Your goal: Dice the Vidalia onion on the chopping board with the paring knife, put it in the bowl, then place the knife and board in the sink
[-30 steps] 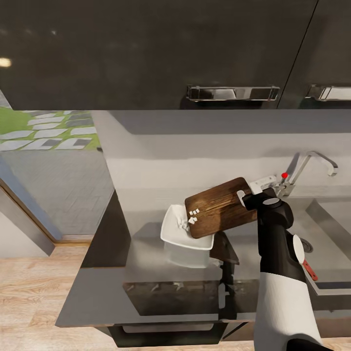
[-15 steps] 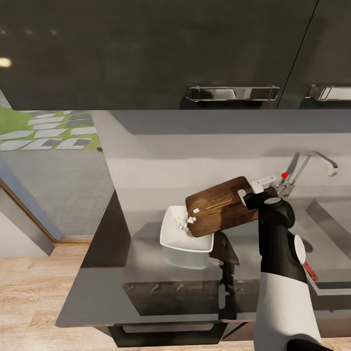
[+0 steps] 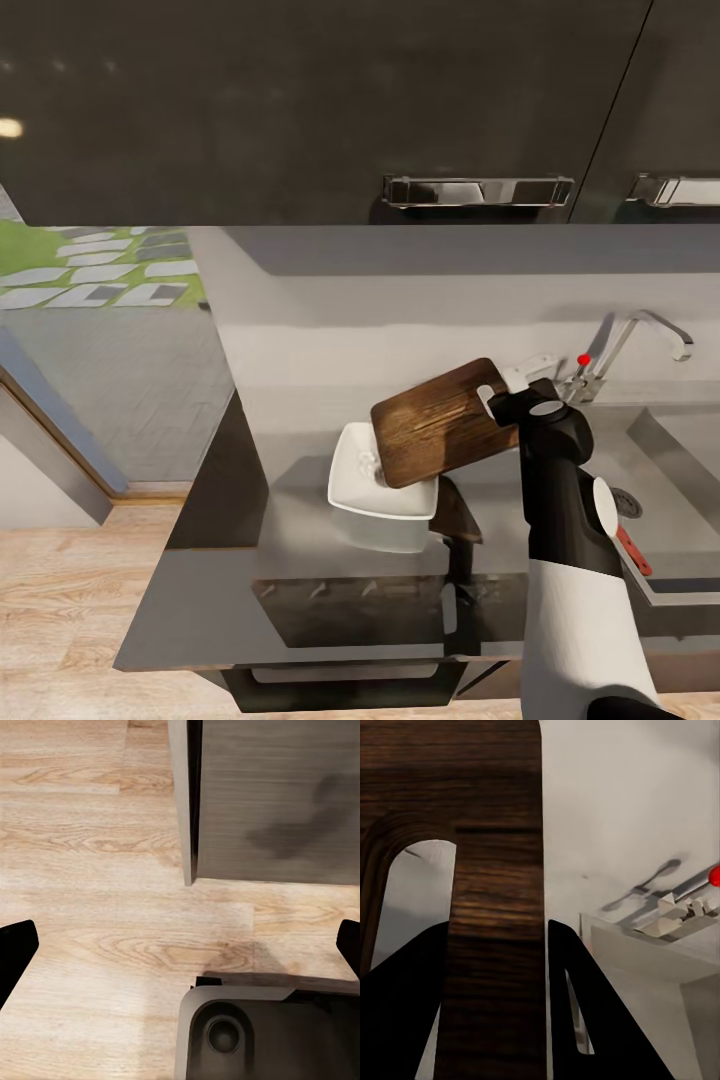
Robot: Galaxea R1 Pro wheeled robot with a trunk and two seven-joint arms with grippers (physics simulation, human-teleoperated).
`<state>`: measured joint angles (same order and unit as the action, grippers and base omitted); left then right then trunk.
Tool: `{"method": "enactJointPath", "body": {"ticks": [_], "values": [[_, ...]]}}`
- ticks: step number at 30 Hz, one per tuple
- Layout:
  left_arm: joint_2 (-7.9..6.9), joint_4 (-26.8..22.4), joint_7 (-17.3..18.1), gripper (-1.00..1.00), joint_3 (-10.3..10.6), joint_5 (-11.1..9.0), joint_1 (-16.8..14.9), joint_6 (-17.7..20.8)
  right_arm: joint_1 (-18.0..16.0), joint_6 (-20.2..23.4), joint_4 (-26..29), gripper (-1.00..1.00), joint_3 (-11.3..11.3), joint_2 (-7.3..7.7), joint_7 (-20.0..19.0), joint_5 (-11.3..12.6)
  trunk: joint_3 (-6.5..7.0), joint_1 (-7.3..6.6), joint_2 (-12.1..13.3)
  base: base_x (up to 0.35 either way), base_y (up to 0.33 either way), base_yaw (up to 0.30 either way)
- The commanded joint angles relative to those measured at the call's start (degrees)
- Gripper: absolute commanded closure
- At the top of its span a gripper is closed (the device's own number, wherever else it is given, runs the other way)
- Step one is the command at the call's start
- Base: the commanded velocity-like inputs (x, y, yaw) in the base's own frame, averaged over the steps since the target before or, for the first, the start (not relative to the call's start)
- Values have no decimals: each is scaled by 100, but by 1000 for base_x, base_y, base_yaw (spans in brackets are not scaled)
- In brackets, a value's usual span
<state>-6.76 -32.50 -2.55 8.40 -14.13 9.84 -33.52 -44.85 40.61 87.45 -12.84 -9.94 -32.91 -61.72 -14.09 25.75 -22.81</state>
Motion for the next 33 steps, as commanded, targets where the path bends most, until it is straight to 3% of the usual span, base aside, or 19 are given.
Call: {"method": "enactJointPath", "body": {"ticks": [1, 13, 14, 17, 19, 21, 24, 28, 31, 33], "values": [[-9, -7, -27, -100, 48, -54, 0, -13, -6, -1, 11, 100, -8, -6, -58, -59, -10, 4, -11, 0, 0, 0], [-9, -9, -27, -100, 48, -54, 0, -12, -6, 208, 140, 100, 14, -6, -102, -35, -10, 4, -11, -2, 0, 0], [-9, -7, -27, -100, 48, -54, 0, -11, -6, 209, 140, 100, 7, -6, -179, 22, -10, 4, -11, -53, 0, 0], [-9, -2, -27, -100, 48, -54, 0, -12, -6, 289, 140, 100, -51, -6, -769, 722, -10, 4, -11, -90, 0, 0], [-8, -2, -27, -100, 48, -54, 0, -13, -6, 398, 140, 100, -110, -6, -865, 952, -10, 4, -11, -102, 0, 0], [-9, 3, -27, -100, 48, -54, 0, -8, -6, 437, 140, 100, -365, -6, -996, 1078, -10, 4, -11, -102, 0, 0], [-9, 6, -27, -100, 48, -54, 0, -9, -6, 454, 140, 100, -929, -6, -1509, 1232, -10, 4, -11, -46, 0, 0], [-8, 0, -27, -100, 48, -54, 0, -8, -6, 447, 136, 100, -1239, -6, -1636, 1263, -10, 4, -11, -7, 0, 0], [-4, 15, -27, -100, 48, -54, 0, -6, -6, 412, 126, 100, -1703, -6, -1647, 1270, -10, 4, -11, 0, 0, 0], [-2, 22, -27, -100, 48, -54, 0, -5, -6, 360, 117, 100, -1862, -6, -1641, 1268, -10, 4, -11, 0, 0, 0]]}}
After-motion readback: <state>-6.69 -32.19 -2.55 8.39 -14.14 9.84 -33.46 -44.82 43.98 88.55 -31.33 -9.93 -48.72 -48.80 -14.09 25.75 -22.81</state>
